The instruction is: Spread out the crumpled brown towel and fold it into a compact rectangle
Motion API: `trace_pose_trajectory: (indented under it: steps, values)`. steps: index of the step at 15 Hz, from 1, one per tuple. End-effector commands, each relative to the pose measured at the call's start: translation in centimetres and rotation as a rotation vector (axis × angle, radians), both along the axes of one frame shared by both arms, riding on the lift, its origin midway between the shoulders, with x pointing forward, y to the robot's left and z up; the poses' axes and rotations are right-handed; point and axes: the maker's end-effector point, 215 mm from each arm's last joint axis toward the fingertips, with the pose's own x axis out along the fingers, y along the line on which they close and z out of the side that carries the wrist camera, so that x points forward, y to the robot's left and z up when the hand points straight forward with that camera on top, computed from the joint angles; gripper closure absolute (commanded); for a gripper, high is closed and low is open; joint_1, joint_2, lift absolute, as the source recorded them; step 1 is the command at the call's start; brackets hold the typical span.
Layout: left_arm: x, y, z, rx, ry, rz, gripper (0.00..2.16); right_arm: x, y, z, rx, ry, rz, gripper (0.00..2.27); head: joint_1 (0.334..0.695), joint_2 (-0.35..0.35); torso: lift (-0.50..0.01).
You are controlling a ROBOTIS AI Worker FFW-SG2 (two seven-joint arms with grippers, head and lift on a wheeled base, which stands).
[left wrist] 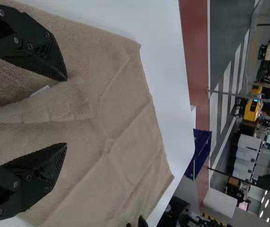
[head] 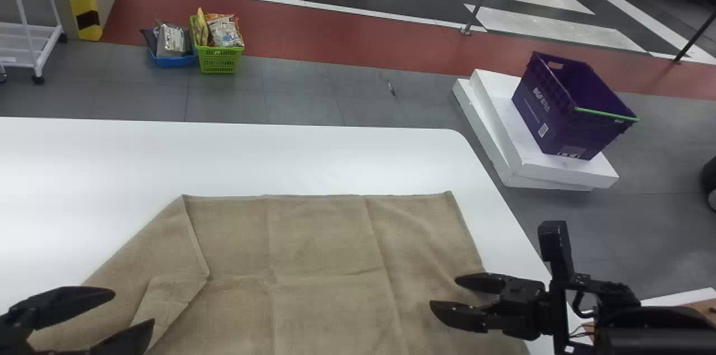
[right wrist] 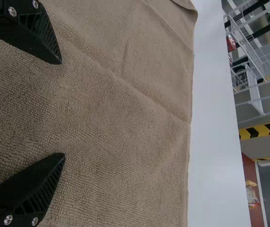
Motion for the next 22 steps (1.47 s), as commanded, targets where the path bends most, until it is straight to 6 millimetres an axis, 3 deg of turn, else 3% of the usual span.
trace_pose_trajectory:
  steps: [1,4,8,11,16,22]
  values:
    - [0.0,0.0,0.2,0.005,-0.006,0.004,0.06,-0.1,0.1,-0.3,0.002,0.006,0.003,0.04,0.695,-0.35,-0.127]
    - [-0.3,-2.0,-0.4,-0.004,0.004,-0.009,0.21,-0.1,0.1,-0.4,0.001,0.005,0.004,0.04,0.695,-0.35,-0.127]
    - [2.5,-4.1,-1.3,0.019,-0.011,-0.009,0.26,-0.4,0.2,-0.6,0.003,0.012,0.004,0.04,0.695,-0.35,-0.127]
    - [4.1,-3.8,-2.4,0.048,-0.006,-0.004,0.39,-0.7,-0.2,-0.6,0.001,0.011,-0.002,0.04,0.695,-0.35,-0.127]
    - [4.8,-2.1,-4.1,0.094,0.015,0.023,0.39,-0.3,-0.2,0.9,-0.002,-0.012,-0.004,0.04,0.695,-0.35,-0.127]
    - [5.4,-0.9,-4.8,0.119,0.016,0.045,0.4,0.2,-2.1,4.0,-0.018,-0.061,-0.053,0.04,0.695,-0.35,-0.127]
